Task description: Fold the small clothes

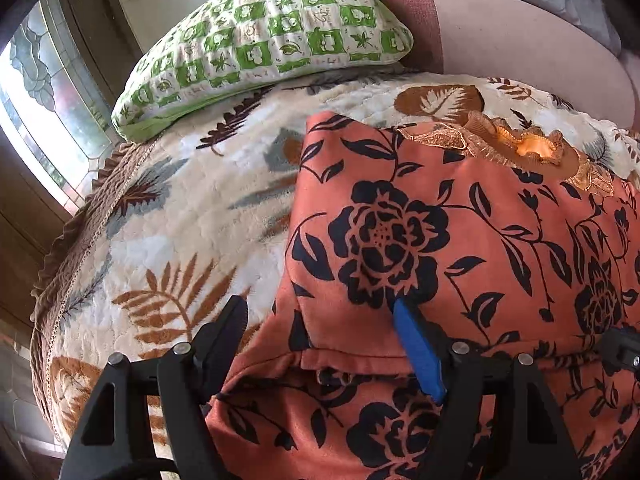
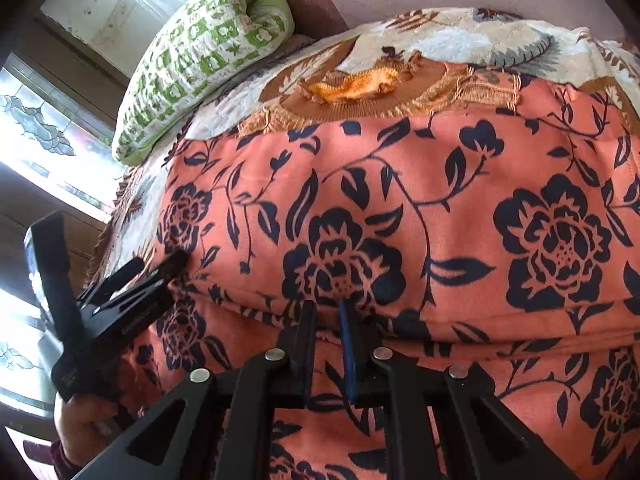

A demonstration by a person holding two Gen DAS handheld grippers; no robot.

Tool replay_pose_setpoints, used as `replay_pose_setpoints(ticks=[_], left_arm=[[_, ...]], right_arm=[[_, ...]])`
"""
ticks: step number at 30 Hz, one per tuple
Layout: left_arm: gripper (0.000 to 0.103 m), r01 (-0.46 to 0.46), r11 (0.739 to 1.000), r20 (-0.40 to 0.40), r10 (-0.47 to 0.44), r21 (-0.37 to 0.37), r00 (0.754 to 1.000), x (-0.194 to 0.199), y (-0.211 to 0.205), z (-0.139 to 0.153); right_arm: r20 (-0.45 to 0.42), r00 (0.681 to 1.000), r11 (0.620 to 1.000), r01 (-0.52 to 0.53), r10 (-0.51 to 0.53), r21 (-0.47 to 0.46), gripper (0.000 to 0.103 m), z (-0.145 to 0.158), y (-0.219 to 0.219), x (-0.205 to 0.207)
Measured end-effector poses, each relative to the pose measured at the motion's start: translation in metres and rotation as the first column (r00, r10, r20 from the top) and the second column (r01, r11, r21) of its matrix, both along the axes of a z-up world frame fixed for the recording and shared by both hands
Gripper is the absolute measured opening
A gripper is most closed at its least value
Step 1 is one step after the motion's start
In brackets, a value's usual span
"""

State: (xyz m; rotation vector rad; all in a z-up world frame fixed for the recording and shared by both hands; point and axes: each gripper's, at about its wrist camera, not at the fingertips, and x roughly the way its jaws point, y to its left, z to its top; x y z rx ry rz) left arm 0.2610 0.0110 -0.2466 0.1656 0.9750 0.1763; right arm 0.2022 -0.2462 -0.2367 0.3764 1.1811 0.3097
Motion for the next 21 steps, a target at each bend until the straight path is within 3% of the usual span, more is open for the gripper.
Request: replay_pose_setpoints(ticks=[5,12,16,21], left_arm=[[0.076,-0.001,1.000,0.008,0.001,-0.011,1.000,-0.002,0.001,-0.001],[0.076,0.010,1.000,0.008,-0.010,-0.022,1.000,0.000,0.002,-0.002],[0.076,0.009,0.999,0.002,-0.009,-0.044,1.000,0.001,0.005,-0.002],[0.076,0.016,0.999,0.002,-0.016,-0.051,1.000,0.000,0.007,-0.001]], right_arm=[[-0.016,1.000,1.000,-0.014,0.014,-0.002,0.015,0.004,-0.001,0.004],[0.020,0.999,0.999,-0.035,0.036,-0.016,0.015,0.016,0.024,0.040],[-0.022,0.997,0.997,-0.070,0.070,-0.019,0.015,0.002,0.049,0.060],[-0.007,0.996,0.996,-0.092,0.092,-0.007,0.016,-0.003,0.057,0.053]])
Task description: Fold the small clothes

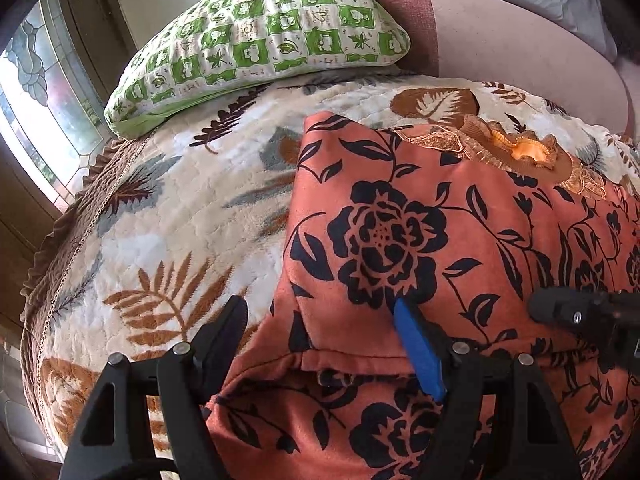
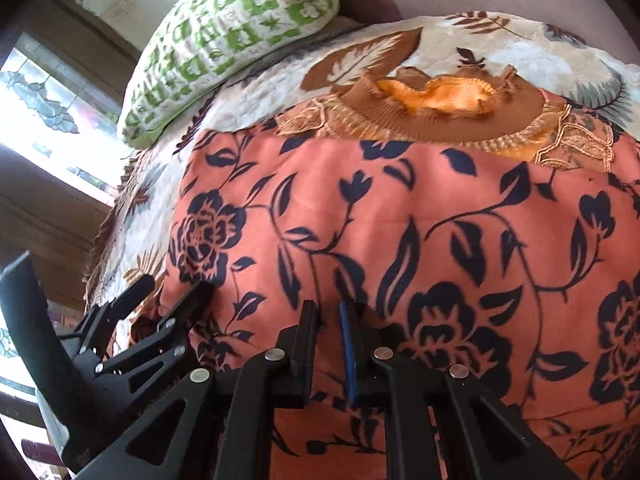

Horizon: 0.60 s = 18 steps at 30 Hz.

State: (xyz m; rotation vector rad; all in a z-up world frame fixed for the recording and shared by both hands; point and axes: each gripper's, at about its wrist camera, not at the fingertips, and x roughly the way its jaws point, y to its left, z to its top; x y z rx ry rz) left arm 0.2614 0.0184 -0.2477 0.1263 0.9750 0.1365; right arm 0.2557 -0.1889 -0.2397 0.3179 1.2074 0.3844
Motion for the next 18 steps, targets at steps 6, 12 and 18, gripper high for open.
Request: replay_pose_setpoints(ticks=[6,12,18], left_arm=[[0.076,-0.021,0.999,0.009,0.022,-0.029,1.000,-0.004,0.011,0.010],[0.076,-0.135,0.975,0.083,0.152,-0.174,0.985,-0.005,0.055,0.035],[0.076,-0.164,0.975,0.032,0.171,-0.151,0.985,0.013,0.050,0.018]], right_arm=[[-0.022,0.999,0.999,-0.022,0.023,0.037,0.016,-0.005,0.004,-0.016],[-0.027,0.999,0.998,-0.035,0.036,0.059,0.016,-0.007,0.003,-0.024],[-0.062,0.993,0.994,-0.097,0.100,0.045,0.016,-0.003,0.006,-0.020]])
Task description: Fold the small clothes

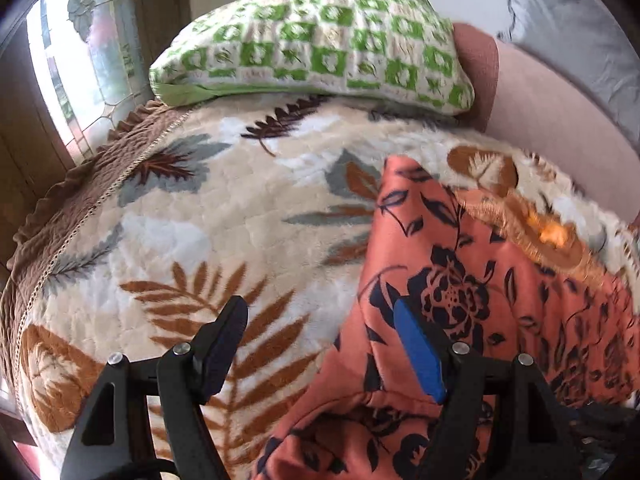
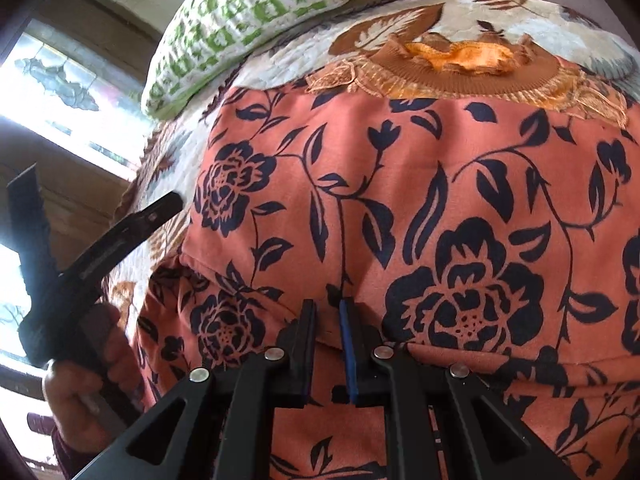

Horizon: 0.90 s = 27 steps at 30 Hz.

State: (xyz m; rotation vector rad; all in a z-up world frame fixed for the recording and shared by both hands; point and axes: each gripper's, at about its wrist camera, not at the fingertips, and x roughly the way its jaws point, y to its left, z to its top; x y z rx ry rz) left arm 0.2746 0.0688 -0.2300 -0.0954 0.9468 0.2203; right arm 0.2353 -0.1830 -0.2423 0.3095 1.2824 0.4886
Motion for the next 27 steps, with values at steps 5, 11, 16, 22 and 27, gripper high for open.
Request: replay_pose_setpoints(ticks=[5,11,16,22,27], left_arm=[[0.079,-0.029,0.999,-0.072,0.031,0.025,0.997,0.002,0.007,-0.017],[0.079,-0.027,1.000,-0.073,0.026,-0.015,0.997,-0.003,0.013,-0.018],[0.079,-0.004,1.000,-0.068,0.004,-0.001,0.998,-0.004,0.012,-0.016],[0.080,0.012,1.000,-0.068,-0.013,-0.015,0.998,-0.006,0.014,-0.017],[0.079,0.012,1.000,-0.072,-0.014,-0.021,0.997,-0.005,0.015,-0.016]], right_arm=[[-0.004,1.000,0.999,-0.030,0.030,0.019,0.016,0.019,0.007,0.020],[0.078,0.997,0.998,-0.022,0.017,0.065,0.016,0.033,0.042,0.059],[0.089,0.996,0.994,-0.003,-0.007,0.107,0.016,0.024,0.078,0.098],[0.122,0.989,0.995,0.074,-0.081,0.061,0.015,0.001,0.096,0.131],[0.144,0.975,0.983,0.154,-0.168,0.099,0.015,0.008,0.073,0.138]])
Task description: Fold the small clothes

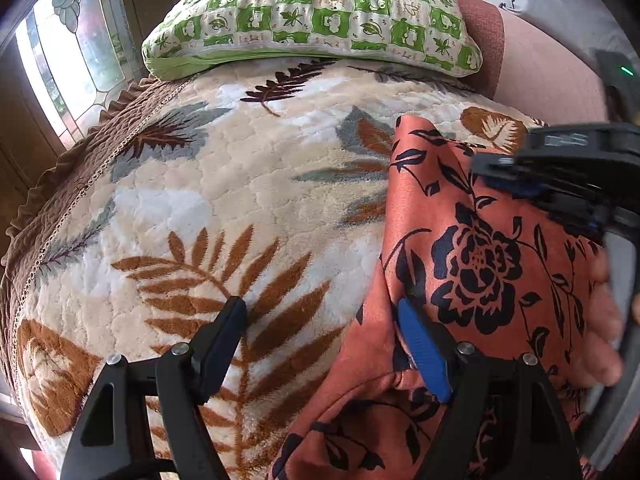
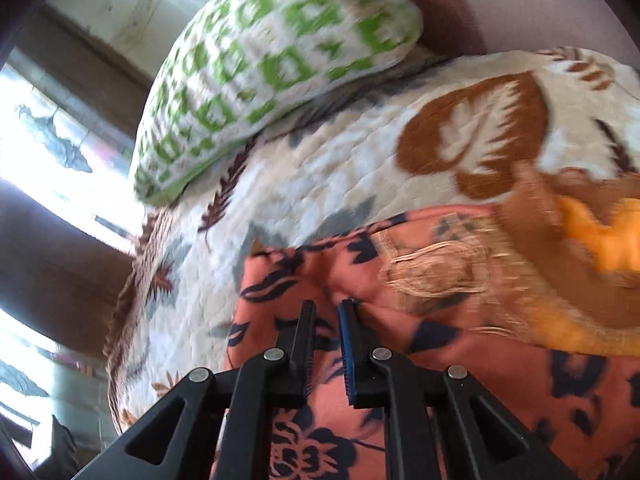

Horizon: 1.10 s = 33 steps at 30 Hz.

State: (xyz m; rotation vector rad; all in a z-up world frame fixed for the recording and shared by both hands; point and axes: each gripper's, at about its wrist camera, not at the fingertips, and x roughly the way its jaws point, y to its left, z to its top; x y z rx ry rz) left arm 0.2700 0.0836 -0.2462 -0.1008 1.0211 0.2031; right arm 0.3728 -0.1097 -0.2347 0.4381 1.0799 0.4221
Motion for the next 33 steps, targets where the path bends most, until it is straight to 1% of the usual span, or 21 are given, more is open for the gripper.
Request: replay_pose_setpoints(ticks=[3,6,8,9,11,13,14,16,18,20,21,22,23,25,27,29,33], left_arm=[[0.079,-0.014,1.000,0.008,0.014,-0.004,1.000,-0.001,0.002,0.003],[0.079,-0.016,0.999,0.040,0.015,0.046,0.999,-0.004,-0.002,0.010],[0.079,-0.014,0.995,0.066,0.007,0.100,0.998,-0.007,-0.006,0.015],[0.079,-0.009,0.993,0.066,0.001,0.119,0.998,-0.007,-0.008,0.016],[0.079,-0.013,0.992,0.049,0.006,0.127,0.999,-0.005,-0.008,0.012],[0.079,-0.023,0.994,0.029,0.019,0.110,0.999,-0.003,-0.007,0.006],[0.079,-0.028,0.994,0.026,0.025,0.108,0.999,-0.002,-0.007,0.005],[0.079,-0.032,0.992,0.025,0.029,0.120,0.999,-0.003,-0.010,0.005],[0.079,-0.031,0.990,0.025,0.028,0.139,0.999,-0.002,-0.013,0.005],[0.079,-0.028,0.989,0.025,0.025,0.146,0.999,-0.003,-0.016,0.005],[0.079,-0.026,0.989,0.025,0.022,0.149,0.999,-0.003,-0.016,0.005],[0.079,-0.023,0.989,0.025,0.020,0.149,1.000,-0.003,-0.016,0.005],[0.079,-0.021,0.989,0.024,0.018,0.146,1.000,-0.004,-0.015,0.005],[0.079,-0.021,0.992,0.027,0.017,0.128,0.999,-0.006,-0.011,0.007],[0.079,-0.022,0.994,0.036,0.018,0.111,0.999,-0.010,-0.007,0.011],[0.079,-0.023,0.993,0.055,0.017,0.117,0.998,-0.015,-0.005,0.017],[0.079,-0.021,0.992,0.106,0.008,0.123,0.994,-0.030,0.003,0.031]], right_arm=[[0.017,0.999,0.999,0.034,-0.034,0.010,0.015,0.015,-0.031,-0.014],[0.058,0.997,0.999,0.041,-0.040,-0.015,0.015,0.034,-0.067,-0.041],[0.083,0.995,0.997,0.057,-0.053,-0.048,0.015,0.043,-0.098,-0.064],[0.089,0.993,0.994,0.081,-0.075,-0.069,0.015,0.046,-0.120,-0.076],[0.093,0.986,0.983,0.147,-0.137,-0.114,0.015,0.049,-0.167,-0.096],[0.091,0.977,0.968,0.203,-0.191,-0.147,0.015,0.048,-0.204,-0.109],[0.081,0.968,0.954,0.248,-0.238,-0.167,0.015,0.046,-0.229,-0.117],[0.083,0.946,0.927,0.323,-0.313,-0.192,0.015,0.040,-0.265,-0.126],[0.088,0.922,0.901,0.387,-0.376,-0.197,0.015,0.032,-0.293,-0.130],[0.042,0.901,0.880,0.431,-0.432,-0.200,0.015,0.013,-0.318,-0.131],[0.011,0.899,0.887,0.433,-0.437,-0.161,0.015,0.000,-0.327,-0.131],[0.027,0.897,0.887,0.441,-0.442,-0.137,0.015,-0.002,-0.329,-0.134],[0.045,0.895,0.887,0.445,-0.443,-0.124,0.015,-0.001,-0.330,-0.136],[0.030,0.899,0.891,0.437,-0.437,-0.120,0.015,0.005,-0.333,-0.139],[0.016,0.899,0.894,0.438,-0.439,-0.094,0.015,0.014,-0.337,-0.147],[0.025,0.901,0.897,0.433,-0.433,-0.087,0.015,0.025,-0.336,-0.162],[0.029,0.911,0.908,0.412,-0.411,-0.072,0.015,0.050,-0.334,-0.204]])
